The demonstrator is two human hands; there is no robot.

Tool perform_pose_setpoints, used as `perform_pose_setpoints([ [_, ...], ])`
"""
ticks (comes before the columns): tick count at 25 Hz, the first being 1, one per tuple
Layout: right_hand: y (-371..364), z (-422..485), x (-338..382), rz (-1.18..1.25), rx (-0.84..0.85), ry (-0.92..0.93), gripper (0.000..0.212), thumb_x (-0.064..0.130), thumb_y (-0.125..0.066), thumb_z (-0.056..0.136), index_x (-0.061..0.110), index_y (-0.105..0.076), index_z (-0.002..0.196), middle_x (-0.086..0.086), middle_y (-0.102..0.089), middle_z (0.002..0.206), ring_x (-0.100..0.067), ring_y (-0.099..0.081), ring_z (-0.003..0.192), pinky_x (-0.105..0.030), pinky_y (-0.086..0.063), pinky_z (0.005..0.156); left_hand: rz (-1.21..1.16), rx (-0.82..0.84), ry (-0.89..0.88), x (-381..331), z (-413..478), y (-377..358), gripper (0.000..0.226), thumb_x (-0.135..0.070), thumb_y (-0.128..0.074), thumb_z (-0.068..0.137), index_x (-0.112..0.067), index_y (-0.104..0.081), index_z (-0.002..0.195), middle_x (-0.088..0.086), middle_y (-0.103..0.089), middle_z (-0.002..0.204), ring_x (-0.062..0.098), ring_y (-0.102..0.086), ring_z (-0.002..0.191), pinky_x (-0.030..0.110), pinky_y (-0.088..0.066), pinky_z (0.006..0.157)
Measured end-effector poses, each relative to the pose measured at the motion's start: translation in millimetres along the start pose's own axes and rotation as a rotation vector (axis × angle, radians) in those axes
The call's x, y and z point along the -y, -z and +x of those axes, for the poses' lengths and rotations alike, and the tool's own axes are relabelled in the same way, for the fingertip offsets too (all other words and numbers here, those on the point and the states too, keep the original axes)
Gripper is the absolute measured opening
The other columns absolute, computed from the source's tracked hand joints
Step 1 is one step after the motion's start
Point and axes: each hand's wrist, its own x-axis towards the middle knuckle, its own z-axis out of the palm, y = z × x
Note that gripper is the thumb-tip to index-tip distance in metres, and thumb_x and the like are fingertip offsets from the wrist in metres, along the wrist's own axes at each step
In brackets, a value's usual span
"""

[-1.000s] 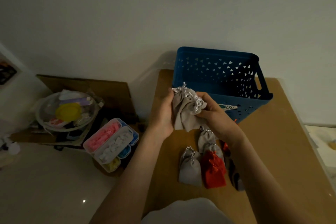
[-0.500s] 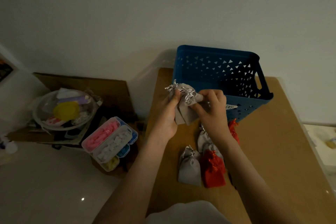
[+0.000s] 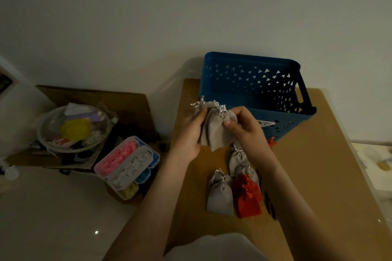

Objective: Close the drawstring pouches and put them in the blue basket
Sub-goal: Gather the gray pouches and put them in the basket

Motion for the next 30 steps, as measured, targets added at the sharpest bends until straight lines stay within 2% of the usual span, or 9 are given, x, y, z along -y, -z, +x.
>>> perform_pose_setpoints([
  [4,10,5,2,-0.115,0.035,0.085,0.005,0.019,-0.056,0.090,0.023,-0.053,0.089,0.004,-0.055,0.088,-0.014,-0.054,0.083,-0.032,-0.045,0.073,0.060,-0.006,-0.051,-6,-1,9,0.030,-0.030,-0.046,0.098,-0.014,-0.061,0.118,0.007,-0.069,0.112,0.022,-0.064,0.105,0.035,-0.050,0.089],
  [8,3,12,-2,-0.228,0.035,0.063,0.010,0.012,-0.061,0.089,0.018,-0.056,0.097,-0.006,-0.051,0.109,-0.023,-0.051,0.106,-0.039,-0.046,0.089,0.087,-0.033,-0.059,-13,-3,6,0.028,-0.029,-0.049,0.097,-0.013,-0.064,0.114,0.008,-0.071,0.103,0.021,-0.066,0.095,0.032,-0.053,0.080],
  [11,-2,12,2,-0.235,-0.039,0.027,0.007,0.009,-0.060,0.091,0.010,-0.055,0.095,-0.015,-0.055,0.103,-0.029,-0.055,0.096,-0.047,-0.049,0.082,0.106,-0.062,-0.067,-15,-3,3,0.023,-0.028,-0.051,0.096,-0.014,-0.068,0.105,0.007,-0.072,0.099,0.021,-0.067,0.095,0.033,-0.053,0.082],
  [18,5,5,22,0.007,-0.046,0.036,0.008,0.009,-0.055,0.094,0.011,-0.049,0.088,-0.005,-0.053,0.082,-0.013,-0.051,0.077,-0.020,-0.045,0.066,0.218,-0.137,-0.210,-12,-1,-2,0.017,-0.031,-0.055,0.094,-0.022,-0.069,0.098,0.005,-0.071,0.102,0.023,-0.065,0.101,0.045,-0.050,0.093],
  [21,7,6,23,0.011,-0.019,-0.004,0.008,0.009,-0.054,0.094,0.013,-0.049,0.089,-0.005,-0.052,0.084,-0.014,-0.050,0.077,-0.021,-0.045,0.066,0.133,-0.019,-0.167,-17,-4,-5,0.032,-0.044,-0.051,0.091,-0.021,-0.066,0.108,0.007,-0.070,0.110,0.024,-0.064,0.106,0.043,-0.050,0.094],
  [23,8,7,23,-0.007,-0.044,-0.043,0.008,0.010,-0.054,0.095,0.016,-0.051,0.091,-0.004,-0.055,0.089,-0.016,-0.053,0.082,-0.027,-0.047,0.070,-0.042,0.052,-0.042,-21,-4,-6,0.053,-0.059,-0.037,0.089,-0.021,-0.062,0.117,0.009,-0.067,0.117,0.024,-0.062,0.110,0.040,-0.049,0.096],
  [24,7,7,23,-0.014,-0.070,-0.055,0.008,0.011,-0.054,0.095,0.019,-0.052,0.093,-0.002,-0.056,0.091,-0.014,-0.054,0.083,-0.027,-0.048,0.071,-0.143,0.049,0.024,-22,-3,-7,0.057,-0.060,-0.030,0.092,-0.020,-0.061,0.119,0.010,-0.066,0.118,0.025,-0.062,0.110,0.039,-0.048,0.097],
  [27,2,11,25,-0.069,-0.137,-0.072,0.007,0.011,-0.054,0.095,0.017,-0.051,0.096,0.000,-0.056,0.096,-0.012,-0.055,0.087,-0.026,-0.049,0.072,-0.323,0.015,0.131,-22,-4,-9,0.037,-0.030,-0.033,0.102,-0.009,-0.062,0.112,0.015,-0.067,0.108,0.025,-0.063,0.099,0.036,-0.049,0.090],
  [30,-3,13,20,-0.003,-0.215,-0.132,0.011,0.009,-0.054,0.094,0.019,-0.051,0.091,0.000,-0.057,0.096,-0.015,-0.055,0.089,-0.029,-0.046,0.072,-0.308,0.016,0.091,-19,-5,-10,0.028,-0.017,-0.035,0.100,-0.009,-0.062,0.102,0.013,-0.064,0.099,0.022,-0.059,0.093,0.034,-0.048,0.090],
])
